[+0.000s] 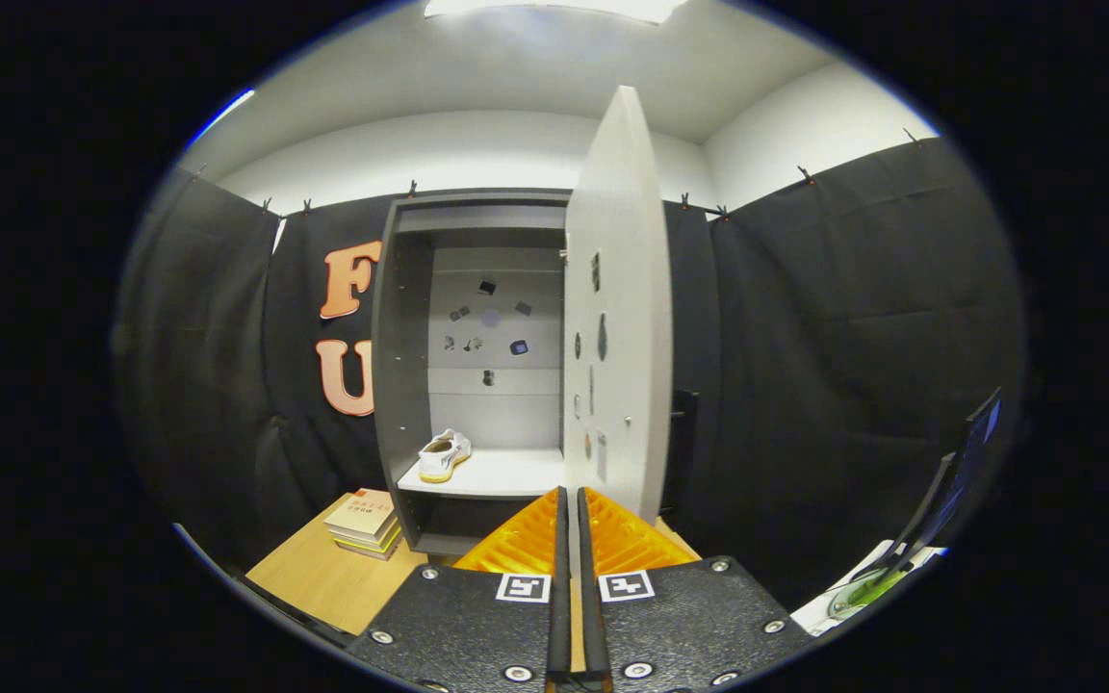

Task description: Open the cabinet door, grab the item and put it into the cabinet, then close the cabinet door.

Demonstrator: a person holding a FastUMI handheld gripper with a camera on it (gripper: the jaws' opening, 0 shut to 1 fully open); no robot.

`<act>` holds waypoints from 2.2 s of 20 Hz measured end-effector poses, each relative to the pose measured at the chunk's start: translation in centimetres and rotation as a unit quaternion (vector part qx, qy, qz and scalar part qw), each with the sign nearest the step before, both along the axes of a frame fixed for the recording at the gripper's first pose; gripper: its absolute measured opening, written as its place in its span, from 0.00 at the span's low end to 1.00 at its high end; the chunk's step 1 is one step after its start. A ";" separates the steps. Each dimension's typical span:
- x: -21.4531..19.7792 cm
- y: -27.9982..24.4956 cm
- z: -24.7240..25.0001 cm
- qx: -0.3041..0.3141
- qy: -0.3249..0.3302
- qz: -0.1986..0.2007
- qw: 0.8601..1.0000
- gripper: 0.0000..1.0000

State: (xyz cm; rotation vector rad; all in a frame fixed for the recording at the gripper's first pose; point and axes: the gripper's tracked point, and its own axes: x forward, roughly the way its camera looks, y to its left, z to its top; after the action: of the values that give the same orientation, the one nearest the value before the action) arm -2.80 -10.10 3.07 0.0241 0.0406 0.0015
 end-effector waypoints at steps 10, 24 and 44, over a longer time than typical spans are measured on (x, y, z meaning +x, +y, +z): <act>2.7 11.8 -4.0 0.022 0.021 0.066 0.997 0.07; 4.9 14.3 -12.8 0.040 0.090 0.088 0.991 0.08; 12.3 19.6 -46.9 0.059 0.360 0.124 0.923 0.23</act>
State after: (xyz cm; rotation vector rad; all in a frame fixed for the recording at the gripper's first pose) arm 9.47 9.52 -43.82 0.1390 0.7836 0.2506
